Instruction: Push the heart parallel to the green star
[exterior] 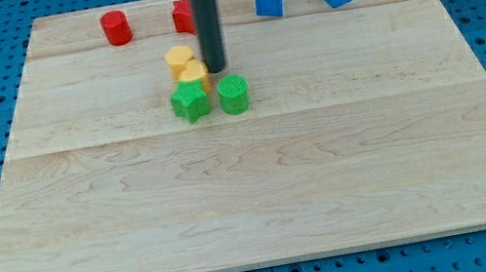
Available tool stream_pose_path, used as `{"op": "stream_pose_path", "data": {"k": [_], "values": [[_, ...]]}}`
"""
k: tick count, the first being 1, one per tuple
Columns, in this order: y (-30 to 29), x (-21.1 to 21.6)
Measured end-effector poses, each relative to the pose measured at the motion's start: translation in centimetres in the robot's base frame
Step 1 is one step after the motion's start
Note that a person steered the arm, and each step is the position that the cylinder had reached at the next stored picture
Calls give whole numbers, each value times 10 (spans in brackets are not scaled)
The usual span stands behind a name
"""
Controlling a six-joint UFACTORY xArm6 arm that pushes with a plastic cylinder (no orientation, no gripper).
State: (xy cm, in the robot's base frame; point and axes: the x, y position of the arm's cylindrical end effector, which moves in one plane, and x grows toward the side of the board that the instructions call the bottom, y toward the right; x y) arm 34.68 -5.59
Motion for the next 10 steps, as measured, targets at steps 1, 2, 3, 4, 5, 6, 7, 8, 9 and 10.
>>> {"op": "stream_pose_path", "data": {"k": [1, 2, 3, 4, 5, 6, 7, 8, 9, 10], "values": [[-62, -2], [-21, -6], [-13, 23], [-67, 32], [-90, 36], [-103, 31], [-117, -6], [-177, 46], [-144, 70], [-133, 92]]}}
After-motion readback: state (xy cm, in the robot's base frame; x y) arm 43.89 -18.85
